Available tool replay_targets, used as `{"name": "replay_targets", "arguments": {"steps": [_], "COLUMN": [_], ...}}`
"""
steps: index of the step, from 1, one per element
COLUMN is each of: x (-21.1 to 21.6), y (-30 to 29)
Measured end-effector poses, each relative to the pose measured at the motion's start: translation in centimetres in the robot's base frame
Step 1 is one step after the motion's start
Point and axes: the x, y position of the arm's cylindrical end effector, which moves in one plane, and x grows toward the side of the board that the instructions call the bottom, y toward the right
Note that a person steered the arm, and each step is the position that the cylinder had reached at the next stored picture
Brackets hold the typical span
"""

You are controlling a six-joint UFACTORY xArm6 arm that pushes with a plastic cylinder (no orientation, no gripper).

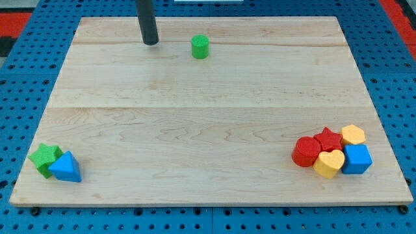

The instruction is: Push the green circle to the right side of the board

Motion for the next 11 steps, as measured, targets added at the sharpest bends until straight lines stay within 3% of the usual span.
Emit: {"name": "replay_targets", "arguments": {"steps": [2,6,8,10,11], "x": [-3.2,3.4,7.0,3.8,4.8], "y": [1.1,10.0,18.0,17.1,19.1]}}
